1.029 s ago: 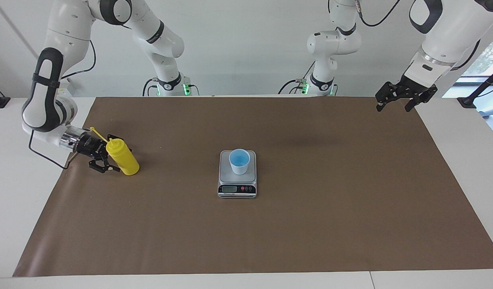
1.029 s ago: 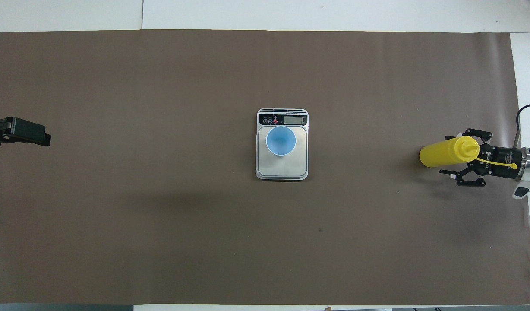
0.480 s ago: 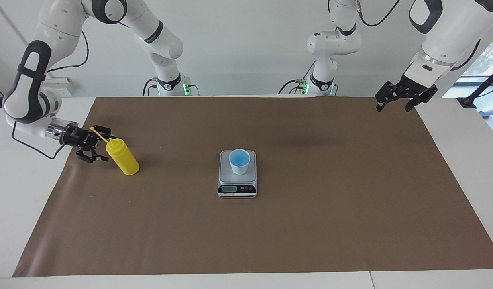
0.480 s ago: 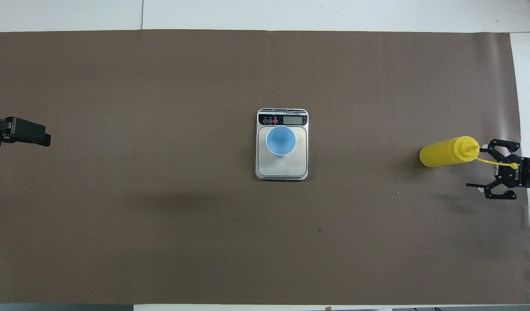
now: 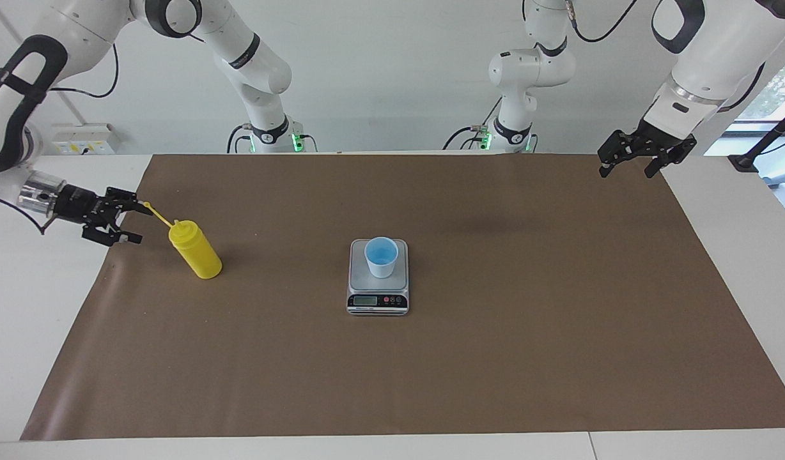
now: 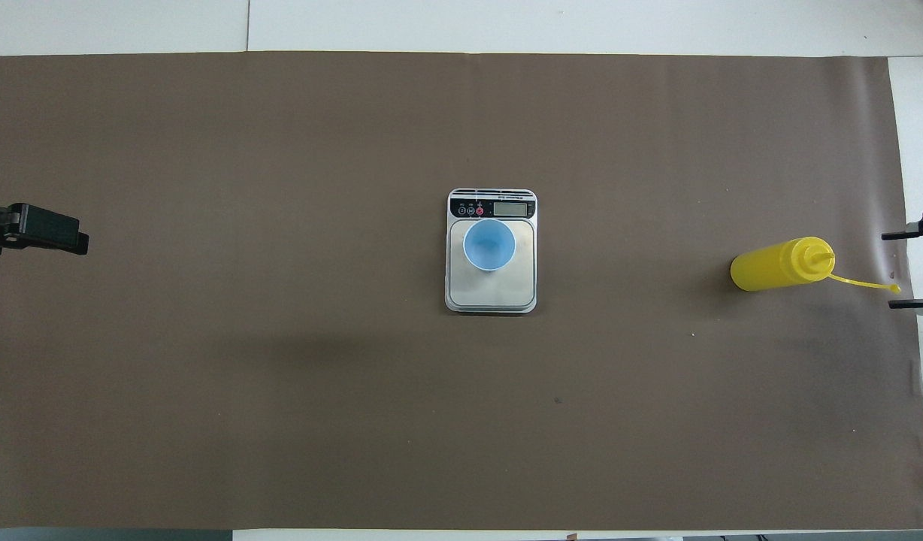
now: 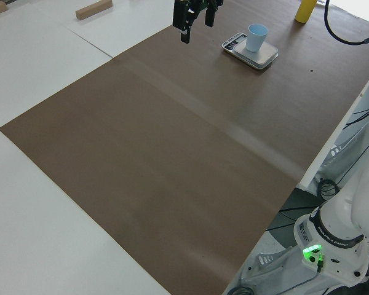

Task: Pour seasoning into cup on scale with both arms

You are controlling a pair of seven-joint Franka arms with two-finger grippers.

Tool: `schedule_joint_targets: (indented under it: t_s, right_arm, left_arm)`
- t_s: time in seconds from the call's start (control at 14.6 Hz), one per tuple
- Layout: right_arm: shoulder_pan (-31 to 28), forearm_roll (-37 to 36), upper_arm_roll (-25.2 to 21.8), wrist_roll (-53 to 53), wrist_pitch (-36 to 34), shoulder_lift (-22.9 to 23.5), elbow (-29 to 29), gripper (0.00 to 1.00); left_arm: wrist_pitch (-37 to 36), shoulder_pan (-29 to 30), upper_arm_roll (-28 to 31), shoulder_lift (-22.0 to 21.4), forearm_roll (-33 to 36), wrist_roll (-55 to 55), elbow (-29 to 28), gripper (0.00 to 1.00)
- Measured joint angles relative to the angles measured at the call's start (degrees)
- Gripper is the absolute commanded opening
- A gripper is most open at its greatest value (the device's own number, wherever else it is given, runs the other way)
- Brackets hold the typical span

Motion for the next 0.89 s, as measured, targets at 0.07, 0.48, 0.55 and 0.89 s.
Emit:
schedule_joint_targets:
  t_s: [0.07,0.48,0.55,0.89]
  right_arm:
    - [0.51,-0.65,0.04,1.39,-0.39,-1.14,1.54,1.00]
    - [9.72,-10.65,1.68,11.90,-5.18,-8.49,9.89,1.00]
    - [12.04,-12.38,2.38,12.14,-5.82,-9.02,12.10,1.00]
    - [17.41,-16.68,4.27,11.68,-6.64,-11.89,15.30,1.00]
  left_arm:
    - [0.00,0.00,0.00,0.00,0.00,0.00,0.00,1.00]
    - [0.00,0.00,0.00,0.00,0.00,0.00,0.00,1.00]
    - [0.00,0.00,0.00,0.00,0.00,0.00,0.00,1.00]
    - [0.00,0.00,0.00,0.00,0.00,0.00,0.00,1.00]
